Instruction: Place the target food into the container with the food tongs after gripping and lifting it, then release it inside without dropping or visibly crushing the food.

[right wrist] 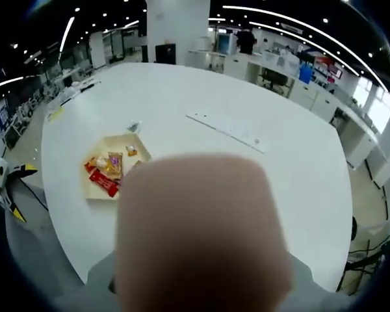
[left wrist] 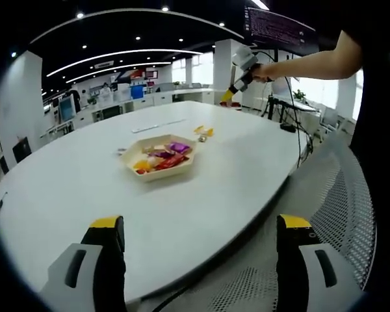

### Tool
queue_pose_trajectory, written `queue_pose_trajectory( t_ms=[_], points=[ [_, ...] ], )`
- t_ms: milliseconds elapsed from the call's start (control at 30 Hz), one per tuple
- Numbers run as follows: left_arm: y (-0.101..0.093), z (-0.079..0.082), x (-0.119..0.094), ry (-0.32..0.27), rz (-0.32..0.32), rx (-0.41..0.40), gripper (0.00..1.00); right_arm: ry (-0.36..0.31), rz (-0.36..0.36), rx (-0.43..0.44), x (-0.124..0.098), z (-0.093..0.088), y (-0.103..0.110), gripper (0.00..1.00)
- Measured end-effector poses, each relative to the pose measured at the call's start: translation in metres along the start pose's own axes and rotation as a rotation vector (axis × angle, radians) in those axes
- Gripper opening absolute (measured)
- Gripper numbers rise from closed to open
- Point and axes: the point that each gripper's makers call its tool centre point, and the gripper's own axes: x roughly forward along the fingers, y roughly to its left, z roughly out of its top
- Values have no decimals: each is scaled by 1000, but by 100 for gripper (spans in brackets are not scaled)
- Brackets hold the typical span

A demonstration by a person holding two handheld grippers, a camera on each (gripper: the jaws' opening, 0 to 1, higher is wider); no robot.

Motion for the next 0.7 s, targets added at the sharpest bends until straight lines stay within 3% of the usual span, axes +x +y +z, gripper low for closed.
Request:
queue_pose_trajectory(
  t_ms=[367,700],
  points=[
    [0,2,-1,-20,4,9,94,-12,5,-24,-10,19,11,22],
    [0,5,-2,-39,2,8,94,-23,37,-76,-10,49,30,22]
  ],
)
